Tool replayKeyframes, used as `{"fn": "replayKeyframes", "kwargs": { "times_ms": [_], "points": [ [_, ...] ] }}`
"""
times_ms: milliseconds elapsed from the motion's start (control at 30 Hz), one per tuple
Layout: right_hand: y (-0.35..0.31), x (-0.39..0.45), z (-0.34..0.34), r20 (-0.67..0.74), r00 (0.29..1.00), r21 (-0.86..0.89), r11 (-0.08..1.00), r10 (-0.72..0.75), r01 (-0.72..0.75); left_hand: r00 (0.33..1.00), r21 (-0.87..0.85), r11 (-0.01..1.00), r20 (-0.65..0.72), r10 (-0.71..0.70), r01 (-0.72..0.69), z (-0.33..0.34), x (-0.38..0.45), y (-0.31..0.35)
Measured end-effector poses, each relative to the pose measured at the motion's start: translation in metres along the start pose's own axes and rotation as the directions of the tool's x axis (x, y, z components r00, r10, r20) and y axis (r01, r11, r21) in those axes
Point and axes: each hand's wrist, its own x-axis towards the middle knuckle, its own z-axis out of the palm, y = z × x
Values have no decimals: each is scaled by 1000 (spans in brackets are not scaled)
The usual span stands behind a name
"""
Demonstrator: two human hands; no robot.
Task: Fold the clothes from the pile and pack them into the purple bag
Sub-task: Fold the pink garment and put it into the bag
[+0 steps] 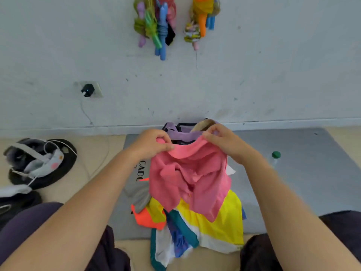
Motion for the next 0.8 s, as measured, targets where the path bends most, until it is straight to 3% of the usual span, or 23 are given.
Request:
{"fn": "replayKeyframes", "kwargs": {
  "times_ms": [67,133,267,433,700,800],
  "points": [
    [-26,-29,-15,93,995,-5,999,-45,46,998,4,1000,-63,24,-24,-22,-19,23],
    [-42,-51,-28,142,988,-123,990,-51,69,995,16,998,-77,58,-57,-38,-36,42],
    [-64,-77,-46,69,994,-266,959,-83,99,992,33,991,-9,129,-129,-56,-52,62],
    [-74,-82,-62,8,1000,-193,981,8,-6,989,-115,982,7,150,-148,-50,-44,60],
    [-49,-49,-45,160,987,-29,999,36,-32,998,-300,953,23,53,-44,-23,-10,35],
    [-26,-33,-31,152,982,-132,987,110,-90,995,-116,989,30,98,-94,-9,-5,19]
  ]
}}
